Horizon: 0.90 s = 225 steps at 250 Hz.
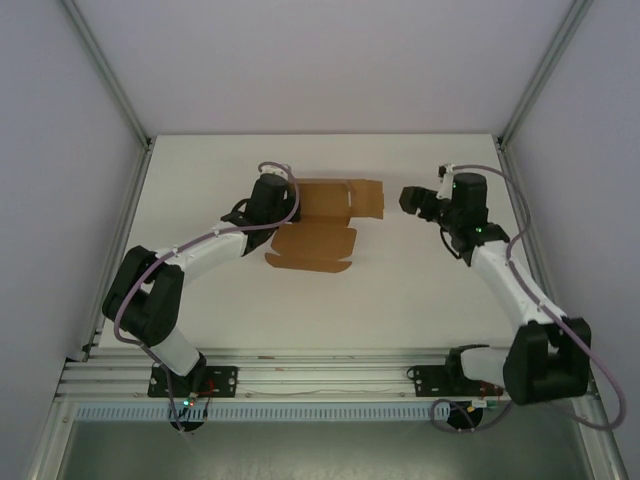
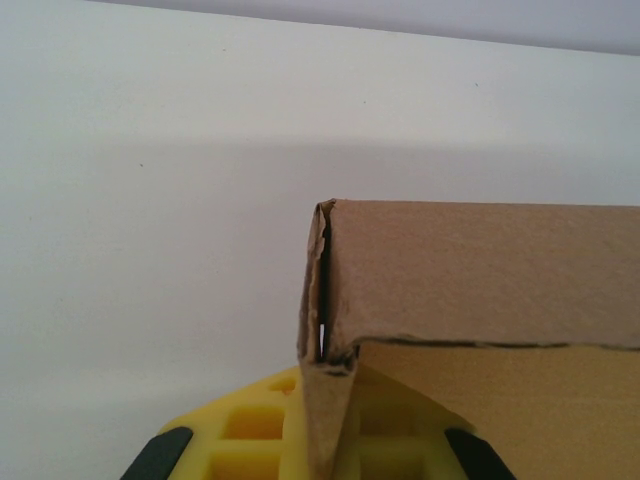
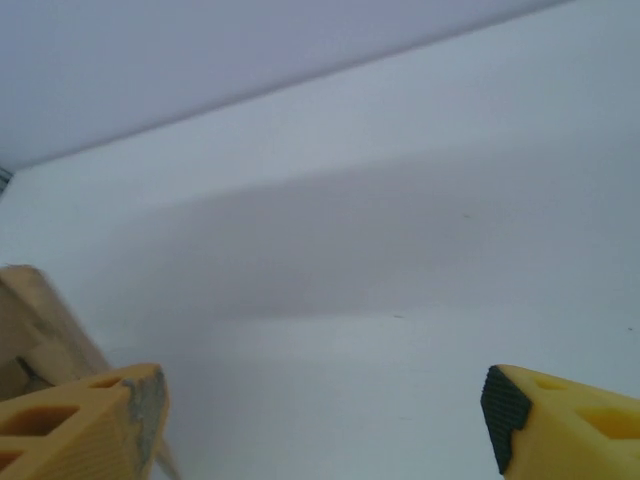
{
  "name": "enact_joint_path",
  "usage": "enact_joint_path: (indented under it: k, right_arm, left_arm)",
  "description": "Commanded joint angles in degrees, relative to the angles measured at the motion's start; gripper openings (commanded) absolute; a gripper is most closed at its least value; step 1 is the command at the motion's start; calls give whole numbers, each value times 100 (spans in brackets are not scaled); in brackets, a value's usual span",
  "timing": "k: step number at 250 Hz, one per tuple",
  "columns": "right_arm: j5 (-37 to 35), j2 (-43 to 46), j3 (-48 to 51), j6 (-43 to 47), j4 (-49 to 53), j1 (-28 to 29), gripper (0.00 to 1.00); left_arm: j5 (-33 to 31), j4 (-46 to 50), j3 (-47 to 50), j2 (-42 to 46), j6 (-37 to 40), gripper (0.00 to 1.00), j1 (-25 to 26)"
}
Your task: Assemble paper box
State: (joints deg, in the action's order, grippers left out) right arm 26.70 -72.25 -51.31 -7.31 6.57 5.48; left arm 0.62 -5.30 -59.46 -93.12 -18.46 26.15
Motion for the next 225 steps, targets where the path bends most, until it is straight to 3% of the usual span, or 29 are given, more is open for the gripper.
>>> enact_joint_path:
  k: [1, 26, 55, 101, 139, 187, 225]
  right_arm:
    - [1406, -521, -431, 349, 198, -47, 72]
    - [2218, -1027, -799, 541, 200, -47, 60]
    - [3207, -1432, -1068, 844, 197, 3, 55]
    - [3822, -1685, -1353, 1815, 824, 338, 49]
    - [3754, -1903, -1672, 2337, 1380, 675, 47]
    - [3121, -2134, -1952, 2014, 1184, 1026, 44]
    - [2078, -2219, -2071, 1518, 888, 1349, 44]
  left_arm:
    - [-1, 99, 34, 235, 136, 0, 30]
    - [27, 99, 28, 236, 130, 0, 24]
    - [41, 132, 0, 209, 116, 0, 24]
    - [60, 152, -56, 165, 110, 0, 22]
    - [69, 152, -60, 153, 101, 0, 27]
    - [-18, 247, -102, 119, 62, 0, 23]
    - [-99, 284, -115, 118, 42, 0, 22]
